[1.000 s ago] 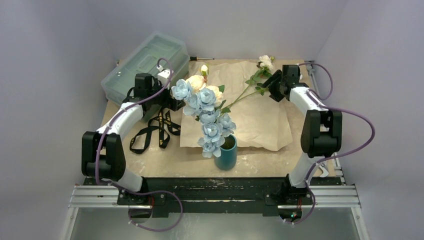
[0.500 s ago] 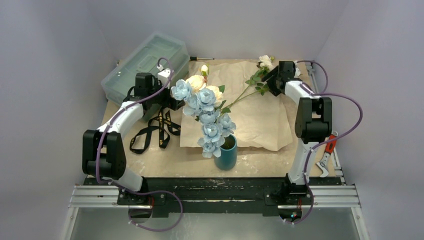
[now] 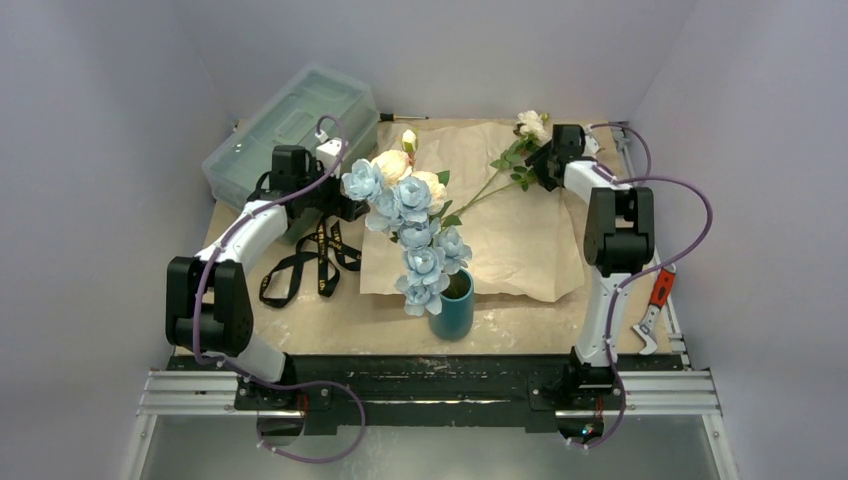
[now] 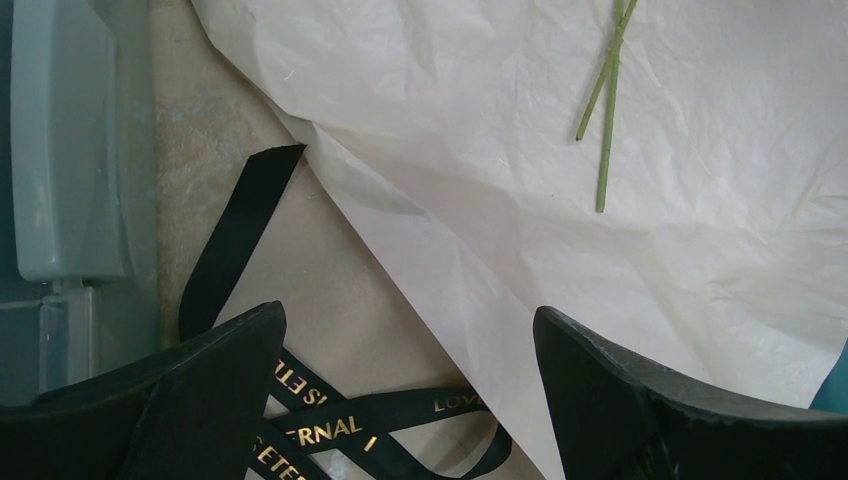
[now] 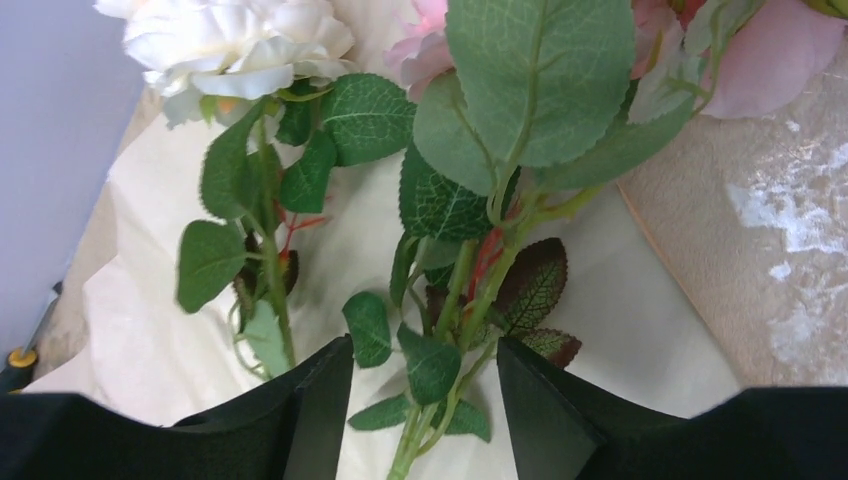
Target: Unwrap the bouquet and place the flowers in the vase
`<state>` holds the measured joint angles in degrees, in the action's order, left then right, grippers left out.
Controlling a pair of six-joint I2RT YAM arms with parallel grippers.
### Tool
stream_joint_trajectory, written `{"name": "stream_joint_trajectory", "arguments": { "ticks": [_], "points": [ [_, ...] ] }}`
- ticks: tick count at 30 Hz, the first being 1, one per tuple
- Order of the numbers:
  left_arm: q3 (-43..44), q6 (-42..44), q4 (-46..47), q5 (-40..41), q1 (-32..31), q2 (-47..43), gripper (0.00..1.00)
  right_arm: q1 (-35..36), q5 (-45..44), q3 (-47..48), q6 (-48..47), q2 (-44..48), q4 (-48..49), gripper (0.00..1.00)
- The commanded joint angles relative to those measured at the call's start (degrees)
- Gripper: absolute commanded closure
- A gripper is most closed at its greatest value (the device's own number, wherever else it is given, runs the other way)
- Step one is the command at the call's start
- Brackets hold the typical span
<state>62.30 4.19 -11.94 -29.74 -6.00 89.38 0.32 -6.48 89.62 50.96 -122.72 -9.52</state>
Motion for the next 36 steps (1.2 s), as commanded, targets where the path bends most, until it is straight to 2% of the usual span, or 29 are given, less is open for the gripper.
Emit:
{"name": "stream_joint_trajectory", "arguments": {
  "ticks": [1,8,12,18,26,33,36],
  "points": [
    [2.6,2.1,-0.8,0.2,0.5,-0.1,0.05,-0.1,-3.1,2.8,-0.3,-2.3,1.6,0.43],
    [3.1,2.8,-1.6,0.7,0.5,-0.1,0.05,-0.1,-3.3,2.6,1.2,-2.7,0.1,0.67],
    [3.2,2.8,-1.6,0.4,0.5,-0.1,0.05,-0.1,-1.6,0.8,3.3,0.7,-2.0,0.82],
    [3.4,2.5,-1.4,0.4,0.5,0.0,0.05,-0.1,2.2,-2.1,5.4,7.1,-1.9,0.99],
    [3.0,1.9,-1.1,0.0,0.5,-0.2,0.05,-1.7,6.4,-6.0,5.3,15.7,1.3,1.0],
    [2.8,1.5,-1.1,0.6,0.5,-0.4,0.04,-2.0,7.6,-9.4,-0.9,26.4,5.2,1.0],
    [2.4,1.0,-0.9,0.4,0.5,-0.4,0.0,-2.4,6.9,-9.4,-4.3,30.9,5.4,1.0]
  ]
}}
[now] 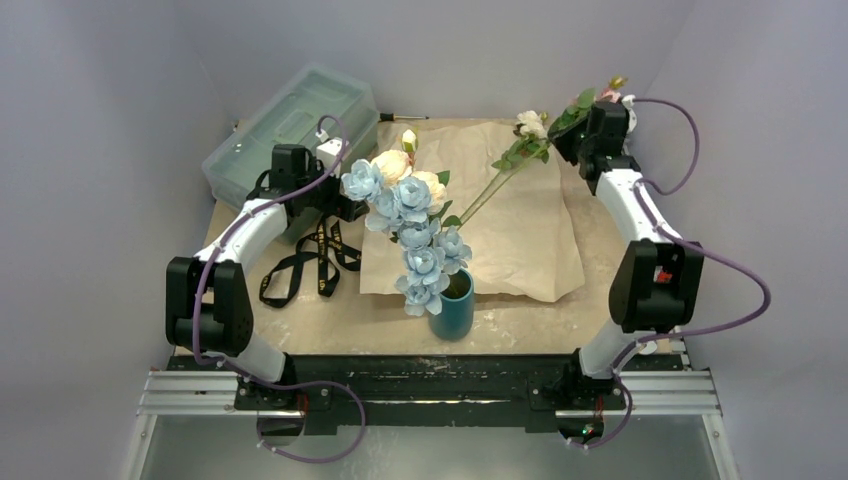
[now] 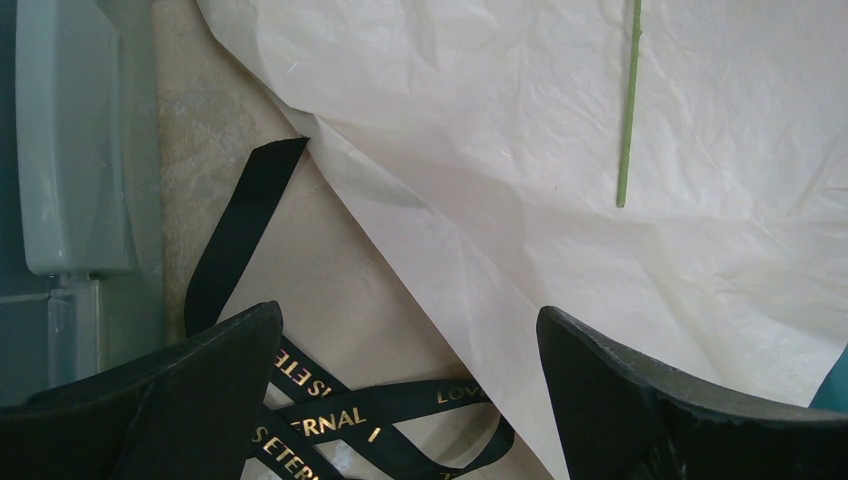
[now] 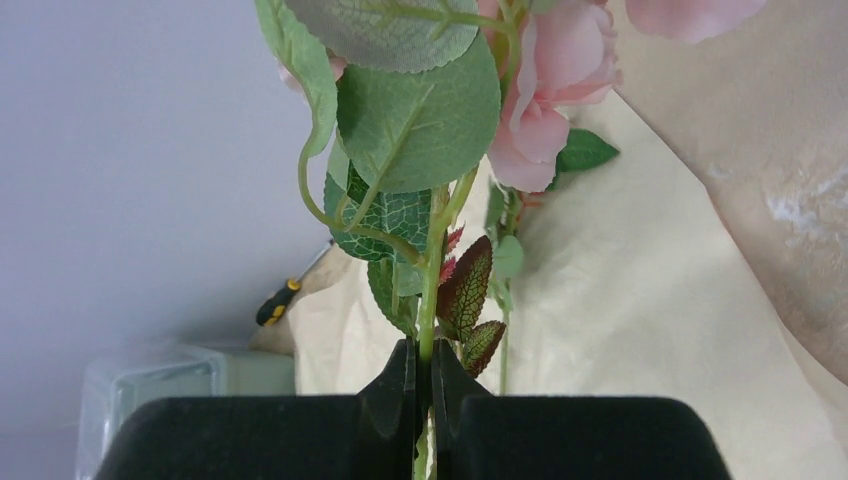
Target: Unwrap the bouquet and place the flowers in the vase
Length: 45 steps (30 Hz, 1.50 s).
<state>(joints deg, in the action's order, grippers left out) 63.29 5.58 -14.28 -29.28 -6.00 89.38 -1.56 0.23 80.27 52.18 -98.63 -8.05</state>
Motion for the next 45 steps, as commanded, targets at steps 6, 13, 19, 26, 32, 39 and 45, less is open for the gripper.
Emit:
{"name": "stream_joint_trajectory", "arguments": {
  "ticks": [6,13,19,26,32,39,45],
  "points": [
    [0.6,-1.5,2.7,-0.5,0.5,-0.7,0.0,-1.0,1.7,-2.5,-12.8,15.8,5.9,1.0],
    [0.3,-1.7,3.7,-1.5,0.5,-0.4,0.0,-1.1,10.8,-4.7,-21.1,27.1,9.5,1.0],
    [-0.6,-2.8,5.1,-2.9,0.5,0.1,0.0,-1.1,20.1,-4.5,-26.8,34.0,8.8,1.0],
    [-0.4,-1.5,5.0,-2.9,0.5,-0.4,0.0,-1.1,34.5,-3.4,-23.9,39.9,9.9,1.0],
    [-1.5,-1.9,5.5,-3.3,0.5,-0.8,0.0,-1.1,43.7,-7.6,-17.0,44.0,17.4,1.0],
    [-2.2,-1.6,5.3,-3.6,0.5,-1.6,0.0,-1.1,46.1,-9.3,-8.4,45.8,25.5,1.0],
    [-1.8,-0.6,4.2,-3.7,0.4,-1.6,0.0,-0.6,45.5,-9.1,-4.7,46.5,27.5,1.0]
  ]
}}
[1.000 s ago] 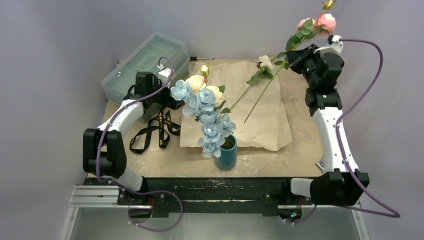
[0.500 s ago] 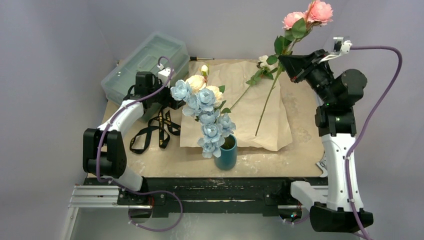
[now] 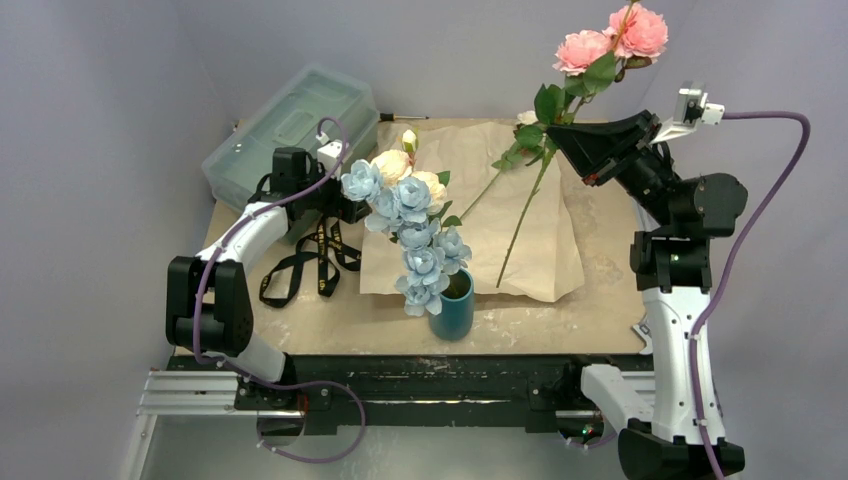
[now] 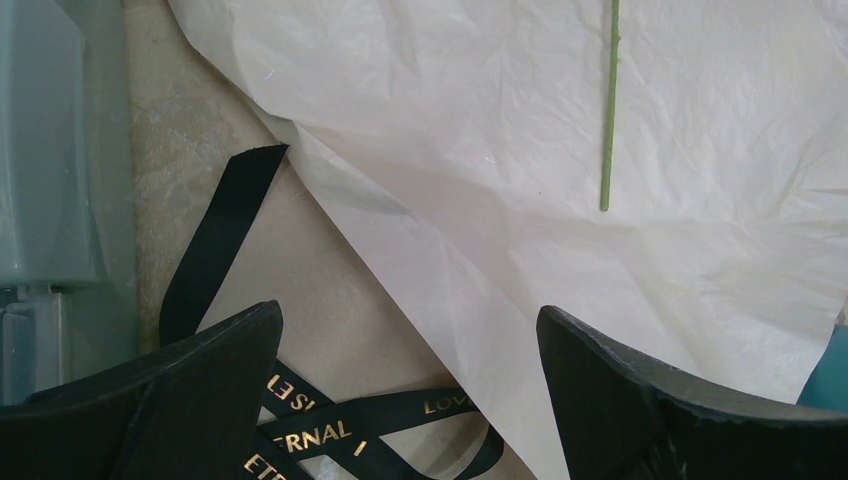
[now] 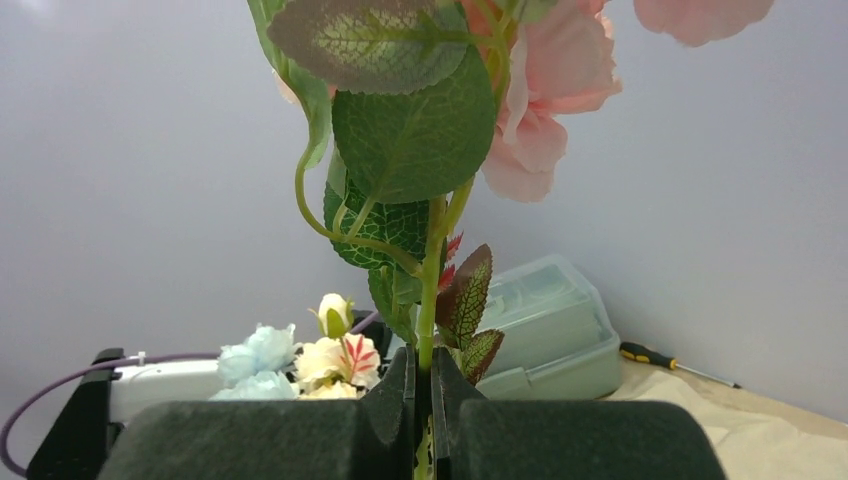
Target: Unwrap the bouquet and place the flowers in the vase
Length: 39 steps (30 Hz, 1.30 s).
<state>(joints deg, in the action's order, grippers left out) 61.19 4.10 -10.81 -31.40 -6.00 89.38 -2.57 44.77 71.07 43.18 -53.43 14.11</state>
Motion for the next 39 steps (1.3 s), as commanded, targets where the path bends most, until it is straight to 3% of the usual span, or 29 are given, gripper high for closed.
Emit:
{"name": "stream_joint_trajectory", "arguments": {
  "ticks": [1,6,15,23,39],
  "points": [
    [0.4,0.9,0.7,-1.6,0.5,-1.6,0.0,0.6,1.2,-0.1,4.6,1.3,5.9,1.0],
    [0.9,0.7,0.2,-1.7,0.5,-0.8,0.0,2.1,0.4,-0.8,6.3,1.3,9.3,1.0],
    [1.9,2.5,-2.4,-1.2,0.4,-0.6,0.0,13.3,-5.0,-2.4,3.9,-1.1,14.6,1.0],
    [1.8,3.2,-3.6,-0.6,0.5,-1.3,0.0,17.9,-7.1,-3.1,0.6,-2.7,20.0,1.0],
    [1.5,3.1,-2.9,-0.5,0.4,-0.4,0.0,23.4,-3.1,-18.6,-16.6,2.3,21.5,1.0]
  ]
}}
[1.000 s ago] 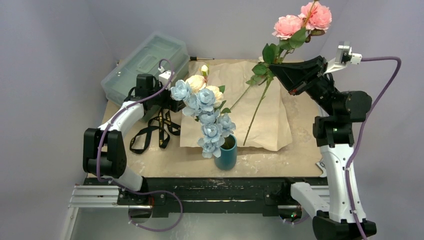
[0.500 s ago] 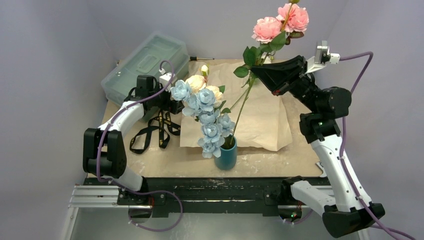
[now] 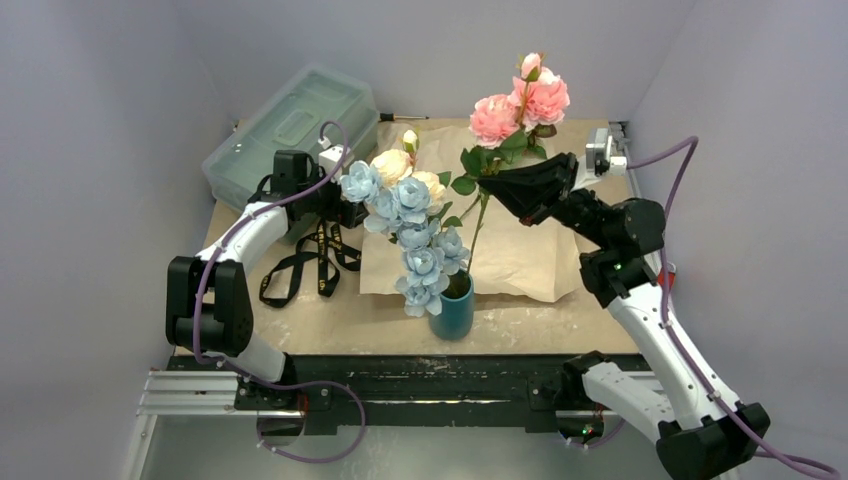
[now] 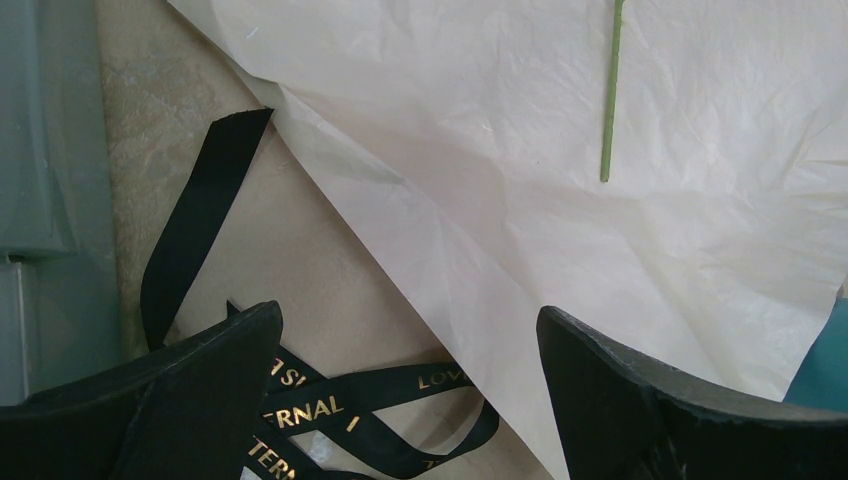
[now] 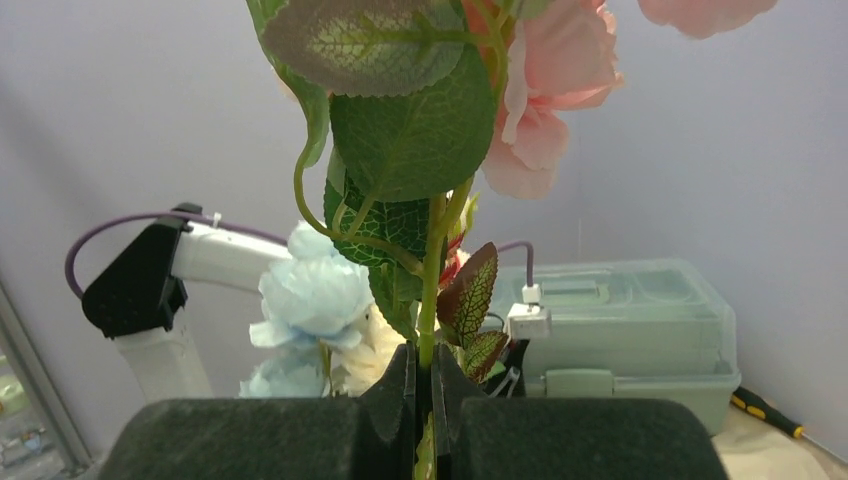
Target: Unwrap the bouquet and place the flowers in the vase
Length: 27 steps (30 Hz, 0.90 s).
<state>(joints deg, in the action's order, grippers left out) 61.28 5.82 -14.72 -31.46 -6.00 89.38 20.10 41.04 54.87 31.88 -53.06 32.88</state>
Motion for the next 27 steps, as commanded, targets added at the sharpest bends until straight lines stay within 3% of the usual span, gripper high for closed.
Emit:
{"name": "stream_joint_trajectory", "arguments": {
  "ticks": [1,10,19,23,27],
  "points": [
    [1.5,1.4,1.0,-0.5,0.4,-0.4,0.0,0.9,0.6,-3.3,-5.6,2.1,2.8,1.0],
    [1.3,1.4,1.3,-0.1,0.4,-0.3,0.0,2.1,1.1,-12.7,-10.8,2.9,2.0,0.95],
    [1.2,1.3,1.8,0.0,0.5,-0.3,0.0,2.7,5.6,-19.7,-19.0,6.7,-5.4,0.9],
    [1.1,1.0,2.2,0.0,0.5,-0.1,0.0,2.7,6.7,-20.2,-22.1,7.6,-9.9,0.81],
    [1.0,0.9,2.3,0.0,0.5,-0.1,0.0,2.8,7.7,-19.4,-23.7,7.8,-13.3,0.66]
  ]
}}
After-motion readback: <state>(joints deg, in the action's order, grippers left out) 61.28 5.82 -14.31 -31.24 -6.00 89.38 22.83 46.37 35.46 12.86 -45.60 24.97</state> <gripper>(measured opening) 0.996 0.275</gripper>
